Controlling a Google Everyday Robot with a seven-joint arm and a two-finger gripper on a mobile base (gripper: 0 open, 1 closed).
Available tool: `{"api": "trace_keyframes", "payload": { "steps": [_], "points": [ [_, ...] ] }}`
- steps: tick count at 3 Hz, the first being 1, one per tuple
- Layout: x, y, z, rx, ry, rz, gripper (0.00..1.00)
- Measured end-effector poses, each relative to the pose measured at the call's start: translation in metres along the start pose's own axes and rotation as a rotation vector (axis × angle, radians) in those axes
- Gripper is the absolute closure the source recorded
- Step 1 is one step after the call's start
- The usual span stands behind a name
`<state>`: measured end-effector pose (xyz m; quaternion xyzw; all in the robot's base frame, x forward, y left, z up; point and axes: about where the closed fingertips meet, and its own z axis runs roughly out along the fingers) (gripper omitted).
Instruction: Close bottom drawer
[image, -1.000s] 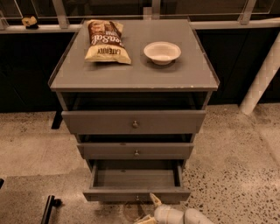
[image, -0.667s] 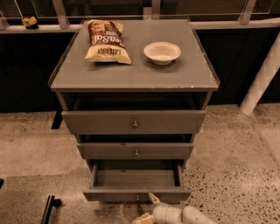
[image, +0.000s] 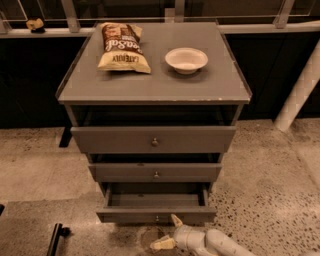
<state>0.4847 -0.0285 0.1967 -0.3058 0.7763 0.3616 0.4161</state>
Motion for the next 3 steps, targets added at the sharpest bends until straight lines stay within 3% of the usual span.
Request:
{"api": "trace_keyframes", "payload": {
  "steps": [1,2,3],
  "points": [
    [-0.013,-0.015,0.019,0.026,-0.007,0.025,0.00],
    [-0.035,-0.034,0.049,0.047,-0.060,0.057,0.00],
    [-0.035,-0.034,0.049,0.047,-0.060,0.057,0.00]
  ]
}}
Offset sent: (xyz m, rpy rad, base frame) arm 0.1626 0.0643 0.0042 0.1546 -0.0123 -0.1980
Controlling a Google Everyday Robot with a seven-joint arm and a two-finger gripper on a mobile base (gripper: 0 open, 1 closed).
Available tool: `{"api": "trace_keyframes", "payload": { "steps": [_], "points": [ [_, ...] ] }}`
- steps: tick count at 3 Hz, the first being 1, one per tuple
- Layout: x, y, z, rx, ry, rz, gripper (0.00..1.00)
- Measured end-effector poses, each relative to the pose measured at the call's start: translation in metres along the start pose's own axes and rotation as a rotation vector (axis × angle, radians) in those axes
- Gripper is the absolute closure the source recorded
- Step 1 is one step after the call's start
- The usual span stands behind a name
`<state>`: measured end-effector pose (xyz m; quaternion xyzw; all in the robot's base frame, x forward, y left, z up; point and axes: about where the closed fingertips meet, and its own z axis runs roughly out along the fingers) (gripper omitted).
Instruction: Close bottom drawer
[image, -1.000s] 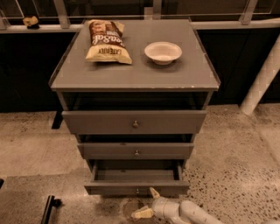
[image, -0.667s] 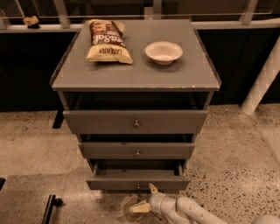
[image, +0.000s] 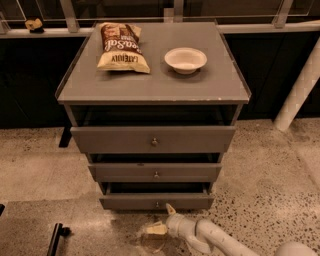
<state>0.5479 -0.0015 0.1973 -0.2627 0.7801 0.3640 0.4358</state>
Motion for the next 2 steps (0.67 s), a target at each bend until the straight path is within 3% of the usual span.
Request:
{"api": "trace_keyframes", "payload": {
  "steps": [2],
  "points": [
    [-0.009,-0.017,0.033,0.013,-0.017,0.012,0.00]
  ]
}}
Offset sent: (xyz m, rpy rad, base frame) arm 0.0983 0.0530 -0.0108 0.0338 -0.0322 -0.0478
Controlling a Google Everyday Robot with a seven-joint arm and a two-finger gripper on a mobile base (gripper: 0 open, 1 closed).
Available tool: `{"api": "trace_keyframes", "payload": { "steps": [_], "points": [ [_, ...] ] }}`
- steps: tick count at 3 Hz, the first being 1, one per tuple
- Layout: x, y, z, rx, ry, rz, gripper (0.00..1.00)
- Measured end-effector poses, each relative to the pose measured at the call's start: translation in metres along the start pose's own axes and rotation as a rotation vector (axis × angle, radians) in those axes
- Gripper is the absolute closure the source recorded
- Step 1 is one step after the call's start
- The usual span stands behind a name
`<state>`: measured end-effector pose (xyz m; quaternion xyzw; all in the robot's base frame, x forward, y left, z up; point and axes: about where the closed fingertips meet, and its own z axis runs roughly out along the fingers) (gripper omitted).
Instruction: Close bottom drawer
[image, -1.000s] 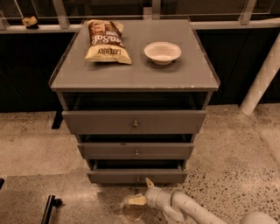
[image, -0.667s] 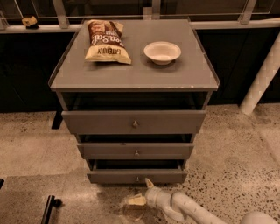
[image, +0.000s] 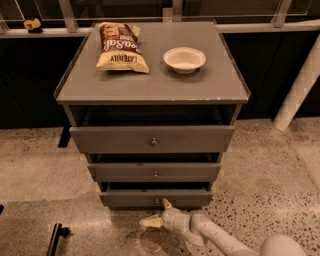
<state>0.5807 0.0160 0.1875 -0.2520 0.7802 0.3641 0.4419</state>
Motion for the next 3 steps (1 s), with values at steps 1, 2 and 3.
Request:
{"api": "trace_keyframes", "payload": {
  "steps": [1,2,3],
  "points": [
    [-0.014,0.002,0.020,0.005,-0.027,0.000,0.00],
    [-0.028,-0.001,0.035,0.014,-0.064,0.004,0.00],
    [-0.028,-0.001,0.035,0.014,-0.064,0.004,0.00]
  ]
}}
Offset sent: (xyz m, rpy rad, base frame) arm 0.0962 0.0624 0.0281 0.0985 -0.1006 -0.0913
